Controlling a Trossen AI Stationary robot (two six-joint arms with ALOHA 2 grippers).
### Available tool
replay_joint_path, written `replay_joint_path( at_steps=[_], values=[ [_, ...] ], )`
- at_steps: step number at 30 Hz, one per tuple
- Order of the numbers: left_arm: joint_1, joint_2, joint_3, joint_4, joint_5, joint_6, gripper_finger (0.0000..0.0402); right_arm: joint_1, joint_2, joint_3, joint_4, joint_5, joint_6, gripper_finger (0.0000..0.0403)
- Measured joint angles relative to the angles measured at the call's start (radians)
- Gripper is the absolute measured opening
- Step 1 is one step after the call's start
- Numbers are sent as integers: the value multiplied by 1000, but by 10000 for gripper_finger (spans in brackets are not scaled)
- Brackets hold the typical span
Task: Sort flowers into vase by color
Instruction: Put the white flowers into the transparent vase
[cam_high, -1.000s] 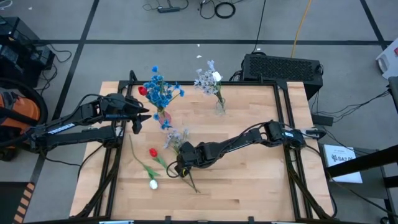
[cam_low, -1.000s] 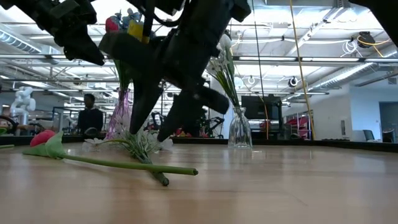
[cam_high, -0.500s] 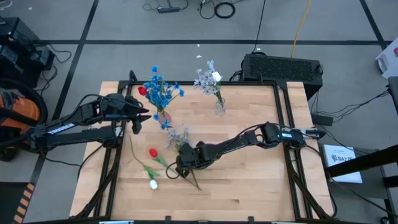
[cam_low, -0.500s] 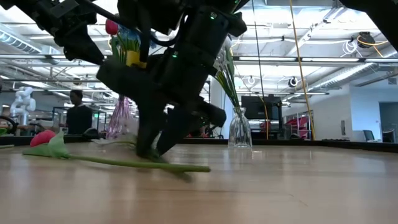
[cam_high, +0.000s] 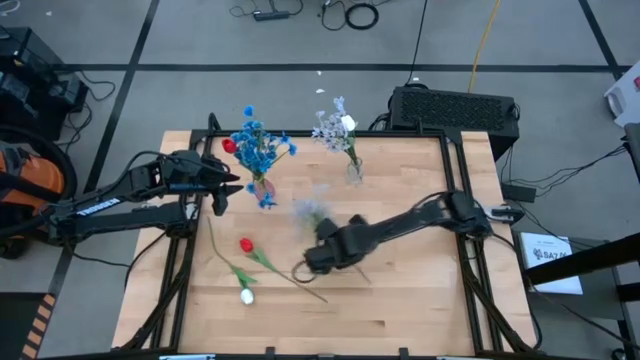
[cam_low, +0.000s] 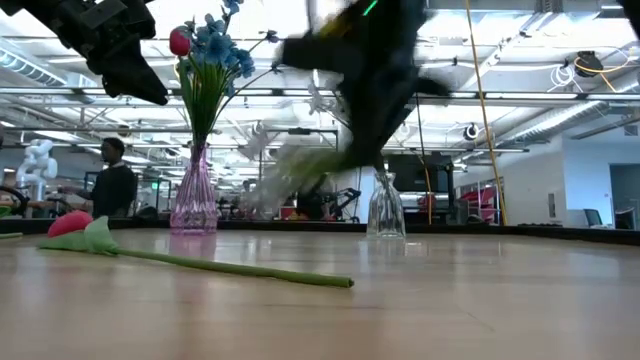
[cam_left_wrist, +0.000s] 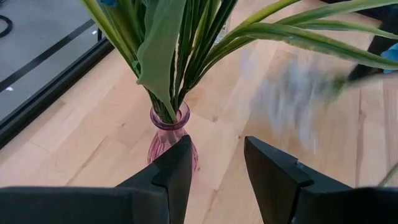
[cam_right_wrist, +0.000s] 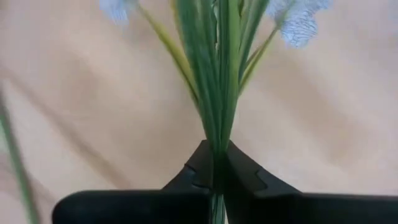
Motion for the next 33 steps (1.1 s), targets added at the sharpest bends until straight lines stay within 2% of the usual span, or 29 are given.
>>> replay_joint_path(
  at_steps=[3, 6, 9, 13, 17, 22, 24, 28, 33],
  values=[
    [0, 0, 0, 0, 0, 0, 152, 50, -78, -3, -124, 119, 87, 4],
    [0, 0, 0, 0, 0, 0, 152, 98, -161, -46, -176, 170, 143, 3],
    [0, 0, 0, 0, 0, 0, 152, 134, -274, -145, -168, 211, 216, 2],
    [0, 0, 0, 1, 0, 0, 152, 181, -434, -373, -51, 302, 375, 1],
    [0, 0, 0, 4, 0, 0, 152, 199, -634, -635, 240, 438, 390, 1],
    [0, 0, 0, 5, -1, 0, 152, 169, -860, -941, 705, 603, 151, 1],
    [0, 0, 0, 8, -8, -2, 152, 135, -946, -1050, 878, 619, 22, 0],
    [0, 0, 0, 8, -10, -2, 152, 43, -1095, -1228, 1210, 598, -266, 0],
    [0, 0, 0, 8, -11, -3, 152, -135, -1261, -1385, 1593, 398, -649, 0]
  ],
)
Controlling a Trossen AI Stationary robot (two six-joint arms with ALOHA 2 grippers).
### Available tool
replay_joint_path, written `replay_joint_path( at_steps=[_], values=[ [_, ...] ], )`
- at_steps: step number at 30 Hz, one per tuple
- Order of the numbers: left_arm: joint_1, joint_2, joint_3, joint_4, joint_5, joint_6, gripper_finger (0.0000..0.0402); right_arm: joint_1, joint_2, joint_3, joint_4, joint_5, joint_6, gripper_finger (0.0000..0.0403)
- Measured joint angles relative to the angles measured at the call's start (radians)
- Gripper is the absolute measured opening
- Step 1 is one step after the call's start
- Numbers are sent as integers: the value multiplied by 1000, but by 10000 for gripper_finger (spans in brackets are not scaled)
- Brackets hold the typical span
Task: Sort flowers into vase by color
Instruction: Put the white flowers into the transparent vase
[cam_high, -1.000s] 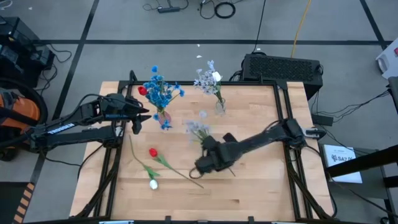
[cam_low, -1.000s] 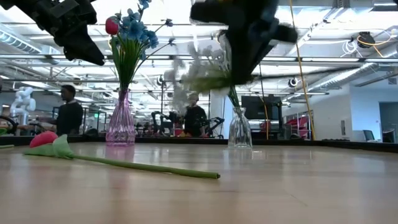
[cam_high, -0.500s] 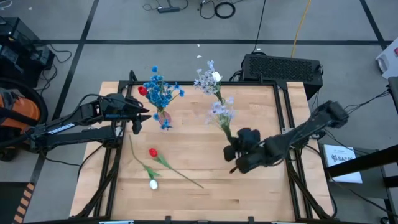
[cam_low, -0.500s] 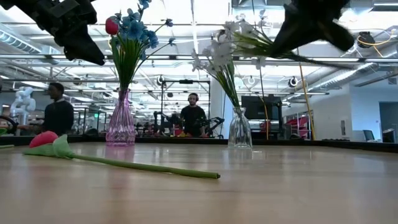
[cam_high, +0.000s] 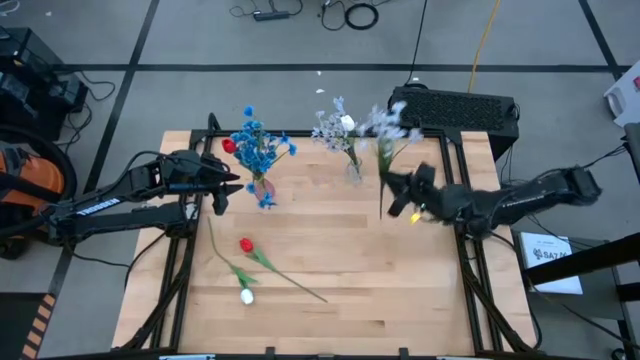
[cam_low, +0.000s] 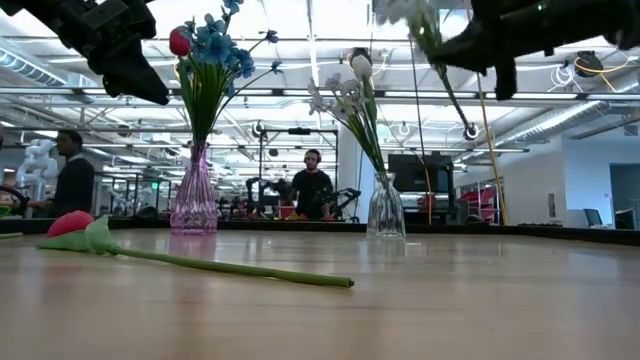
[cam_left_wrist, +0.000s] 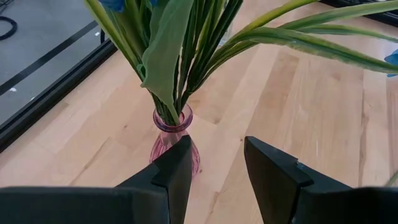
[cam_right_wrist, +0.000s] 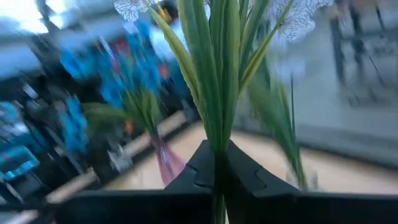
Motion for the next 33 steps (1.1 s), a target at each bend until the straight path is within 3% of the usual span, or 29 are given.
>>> replay_joint_path(
  at_steps=[3, 7, 12, 16, 21, 27, 33],
  values=[
    [0, 0, 0, 1, -1, 0, 152, -135, -62, -56, 191, -152, -161, 0],
    [0, 0, 0, 1, -3, 0, 152, -336, -63, -72, 247, -375, -229, 0],
    [0, 1, 0, 2, -3, 0, 152, -559, 69, -72, 299, -688, -191, 0],
    [0, 2, 0, 2, -3, 0, 152, -677, 195, -72, 583, -854, -226, 0],
    [0, 2, 0, 2, -3, -1, 152, -791, 344, -71, 824, -996, -243, 0],
    [0, 2, 0, 2, -3, -2, 152, -837, 557, -35, 1093, -1081, -240, 0],
    [0, 2, 0, 2, -3, -2, 152, -856, 699, 35, 1114, -1158, -221, 0]
  ],
)
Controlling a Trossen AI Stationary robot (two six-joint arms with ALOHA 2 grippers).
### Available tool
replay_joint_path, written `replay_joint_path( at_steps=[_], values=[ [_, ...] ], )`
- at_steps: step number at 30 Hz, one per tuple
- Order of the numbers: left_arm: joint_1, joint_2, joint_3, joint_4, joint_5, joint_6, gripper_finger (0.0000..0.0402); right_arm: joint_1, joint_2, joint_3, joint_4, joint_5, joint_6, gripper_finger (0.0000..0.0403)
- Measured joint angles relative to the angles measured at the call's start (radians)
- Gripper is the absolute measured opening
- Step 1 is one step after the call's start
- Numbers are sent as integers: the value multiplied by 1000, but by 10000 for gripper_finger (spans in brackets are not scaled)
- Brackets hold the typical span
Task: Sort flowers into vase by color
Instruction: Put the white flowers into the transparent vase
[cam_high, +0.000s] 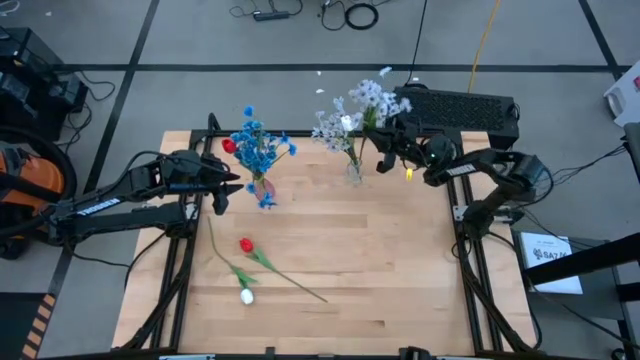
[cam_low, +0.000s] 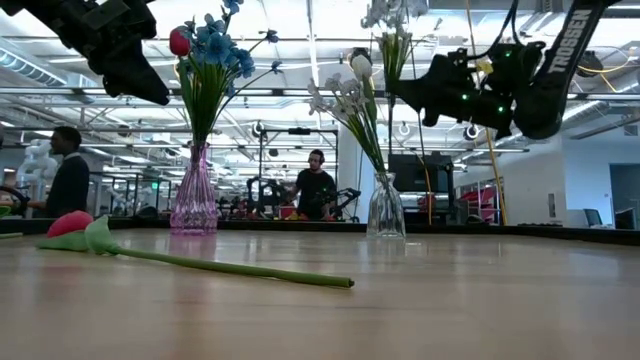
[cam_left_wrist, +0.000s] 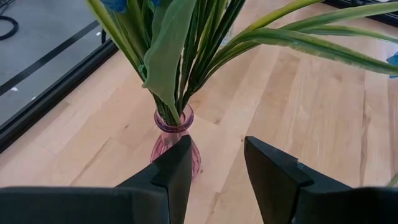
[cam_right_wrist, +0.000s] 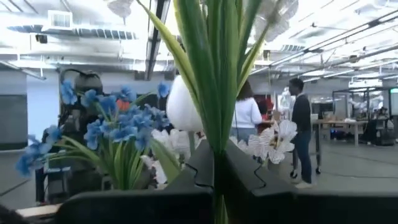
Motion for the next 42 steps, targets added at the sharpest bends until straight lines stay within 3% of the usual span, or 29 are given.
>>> replay_joint_path(
  at_steps=[24, 35, 42],
  values=[
    [0, 0, 0, 0, 0, 1, 152, -21, 170, 4, 9, -17, -2, 0],
    [0, 0, 0, 0, 0, 1, 152, -19, 184, 4, -23, -16, 0, 1],
    [0, 0, 0, 0, -3, 1, 152, -16, 184, 4, -52, -15, 91, 30]
  ],
)
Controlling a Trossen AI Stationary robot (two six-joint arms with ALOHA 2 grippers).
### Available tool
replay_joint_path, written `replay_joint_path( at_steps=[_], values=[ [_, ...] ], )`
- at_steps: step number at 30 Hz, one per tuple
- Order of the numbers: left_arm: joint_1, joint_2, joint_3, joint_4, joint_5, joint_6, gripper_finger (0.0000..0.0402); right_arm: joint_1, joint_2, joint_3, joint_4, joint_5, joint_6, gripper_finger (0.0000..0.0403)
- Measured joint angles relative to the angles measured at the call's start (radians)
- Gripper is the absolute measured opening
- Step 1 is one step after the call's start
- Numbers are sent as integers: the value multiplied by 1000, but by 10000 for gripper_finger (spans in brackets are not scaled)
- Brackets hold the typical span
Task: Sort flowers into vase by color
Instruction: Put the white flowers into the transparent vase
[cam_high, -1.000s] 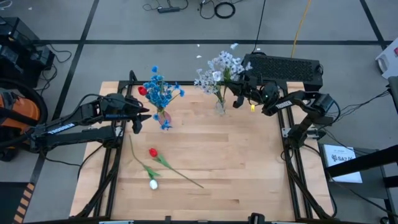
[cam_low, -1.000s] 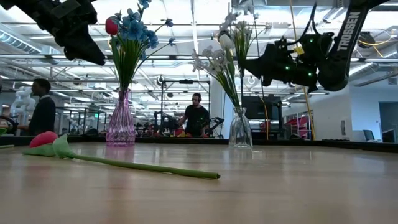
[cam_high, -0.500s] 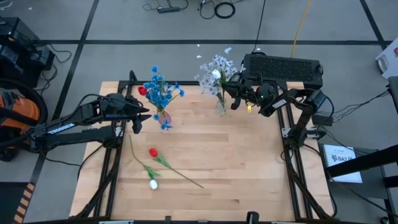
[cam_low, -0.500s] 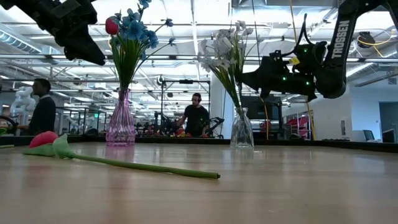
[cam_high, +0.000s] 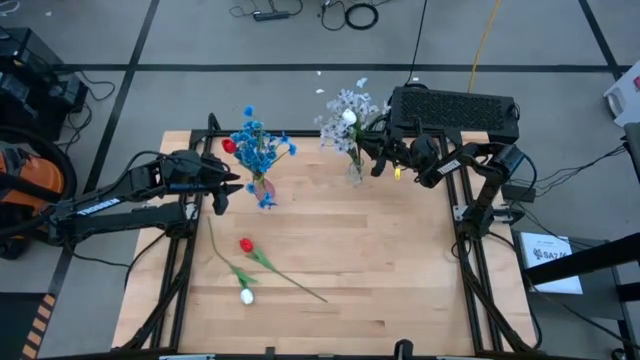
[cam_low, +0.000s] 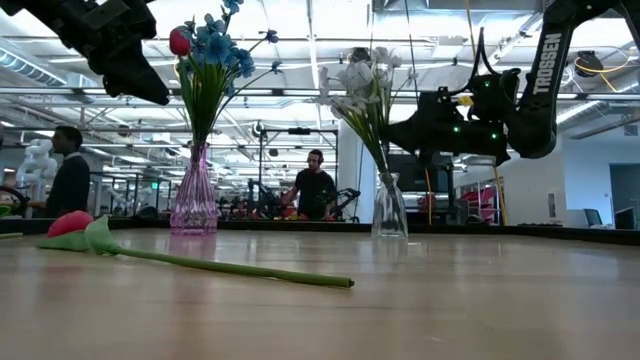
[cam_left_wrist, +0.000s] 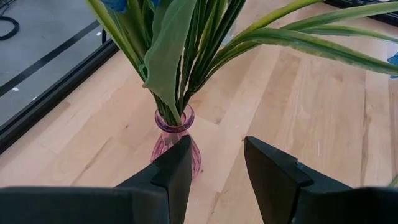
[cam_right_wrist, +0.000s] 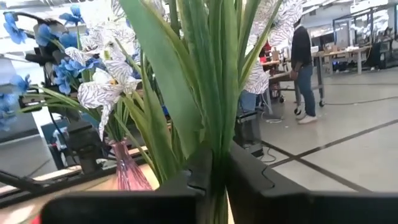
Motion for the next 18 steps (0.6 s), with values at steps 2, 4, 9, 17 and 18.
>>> replay_joint_path(
  at_steps=[2, 4, 9, 17, 18],
  values=[
    [0, 0, 0, 0, -1, 0, 152, 2, 0, 0, 0, 0, 18, 42],
    [0, 0, 0, 0, -1, 0, 152, 8, 0, 0, -1, 0, 17, 55],
    [0, 0, 0, 0, -2, 0, 152, 17, 0, 0, -6, -1, 10, 95],
    [0, 0, 0, 0, -5, 0, 152, 17, -109, 0, -214, 1, -86, 161],
    [0, 0, 0, 0, -5, 0, 152, 17, -135, 0, -247, 1, -106, 167]
  ],
)
